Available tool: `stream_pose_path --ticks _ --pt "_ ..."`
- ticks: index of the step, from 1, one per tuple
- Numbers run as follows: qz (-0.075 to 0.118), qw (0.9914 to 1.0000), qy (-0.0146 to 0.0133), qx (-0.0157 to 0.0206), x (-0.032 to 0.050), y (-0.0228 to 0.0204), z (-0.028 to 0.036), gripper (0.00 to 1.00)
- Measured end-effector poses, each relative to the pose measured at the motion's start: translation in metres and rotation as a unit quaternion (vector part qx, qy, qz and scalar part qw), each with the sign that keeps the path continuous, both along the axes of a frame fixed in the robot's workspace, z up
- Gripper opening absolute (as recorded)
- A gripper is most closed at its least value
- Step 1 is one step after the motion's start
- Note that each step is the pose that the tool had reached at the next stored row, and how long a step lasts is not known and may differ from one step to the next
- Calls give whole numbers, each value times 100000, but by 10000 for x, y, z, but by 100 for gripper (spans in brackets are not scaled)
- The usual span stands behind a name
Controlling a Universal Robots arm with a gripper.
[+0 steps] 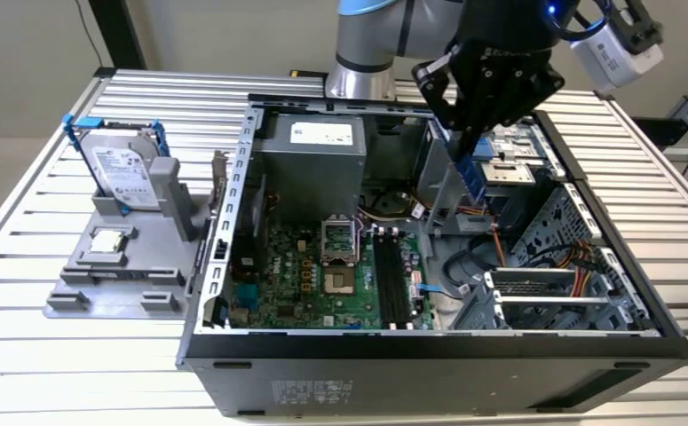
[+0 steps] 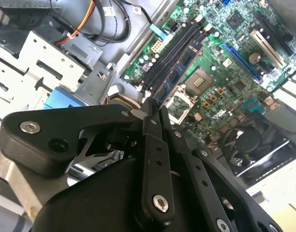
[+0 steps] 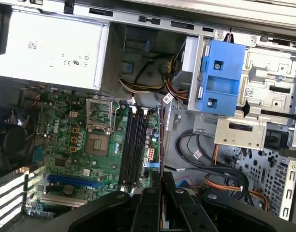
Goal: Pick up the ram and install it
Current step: 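Insert the ram into the slot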
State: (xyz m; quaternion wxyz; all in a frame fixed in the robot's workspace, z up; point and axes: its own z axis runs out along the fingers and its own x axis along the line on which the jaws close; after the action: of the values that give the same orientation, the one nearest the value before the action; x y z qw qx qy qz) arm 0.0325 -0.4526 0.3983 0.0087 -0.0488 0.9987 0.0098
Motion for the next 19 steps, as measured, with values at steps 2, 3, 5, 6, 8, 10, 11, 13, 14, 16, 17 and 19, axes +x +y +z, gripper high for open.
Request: stream_pose_path --ticks 2,3,5,6,8,10,11,13,14,16,17,19 --pt "-1131 99994 1 9 0 -1 -1 0" --pt "-1634 99987 2 0 0 -2 0 0" --pt "-2728 99963 3 2 0 -2 0 0" --pt "-3145 99951 3 -2 0 -3 0 0" --pt "-3792 99928 3 -3 0 -3 0 0" --pt "-4114 99915 2 -2 0 -3 0 0" --pt "-4175 99913 3 -4 0 -3 1 0" --pt "-4214 99911 2 -3 0 -3 1 0" --pt "-4282 99908 1 6 0 -3 0 0" --pt "-4356 99905 4 -7 0 -3 1 0" --pt "-4364 99905 3 -5 0 -3 1 0" --pt "-4361 99905 3 -7 0 -3 -1 0"
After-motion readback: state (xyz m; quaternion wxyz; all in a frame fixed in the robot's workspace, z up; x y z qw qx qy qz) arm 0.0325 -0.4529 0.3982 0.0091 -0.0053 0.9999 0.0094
